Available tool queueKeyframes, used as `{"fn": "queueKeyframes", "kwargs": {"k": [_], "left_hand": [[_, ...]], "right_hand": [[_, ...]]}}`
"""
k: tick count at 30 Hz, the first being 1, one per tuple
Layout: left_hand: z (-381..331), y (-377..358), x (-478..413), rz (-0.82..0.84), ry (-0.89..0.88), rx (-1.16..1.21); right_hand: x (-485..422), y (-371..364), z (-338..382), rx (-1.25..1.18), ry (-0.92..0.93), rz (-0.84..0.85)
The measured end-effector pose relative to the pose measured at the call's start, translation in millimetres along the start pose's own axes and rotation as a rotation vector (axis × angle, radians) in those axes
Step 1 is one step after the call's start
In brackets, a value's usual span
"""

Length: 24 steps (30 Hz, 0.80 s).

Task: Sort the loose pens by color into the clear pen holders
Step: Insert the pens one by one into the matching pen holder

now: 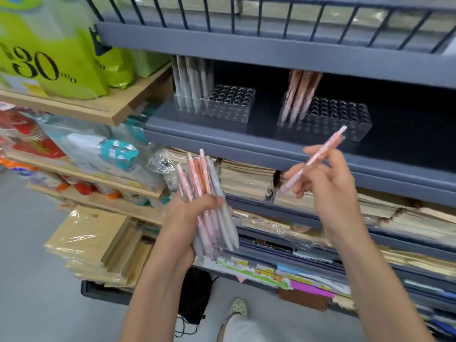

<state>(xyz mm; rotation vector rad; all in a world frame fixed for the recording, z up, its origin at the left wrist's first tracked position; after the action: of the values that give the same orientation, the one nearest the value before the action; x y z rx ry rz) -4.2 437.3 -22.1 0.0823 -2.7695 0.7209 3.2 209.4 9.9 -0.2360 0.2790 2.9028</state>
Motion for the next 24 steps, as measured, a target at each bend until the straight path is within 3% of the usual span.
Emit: {"fn": "queueKeyframes", "kwargs": {"k": [11,20,24], "left_hand": [[-26,-56,-78,0.211,0.055,-0.096],[-24,-63,-102,0.283,0.031,-0.099],[-26,-57,-106,0.297,0.044,-0.114]], "right_hand": [[-63,24,-4,0.134,0.038,-0.248],[-91,28,-9,0.272,0.054,-0.331],[-100,27,0,0.278,0.116,-0.444]]}}
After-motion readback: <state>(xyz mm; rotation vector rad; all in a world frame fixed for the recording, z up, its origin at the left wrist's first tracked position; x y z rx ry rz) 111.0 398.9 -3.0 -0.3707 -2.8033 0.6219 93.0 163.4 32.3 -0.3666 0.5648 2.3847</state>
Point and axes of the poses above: each hand's wrist, its own x-axis away from the middle knuckle, its own y-axis out of the back of the hand, z = x × y, the point moved 1 cm from there along -x, towards the middle knuckle, and after that the axes turned 8 degrees about x, right-handed, at the moved point
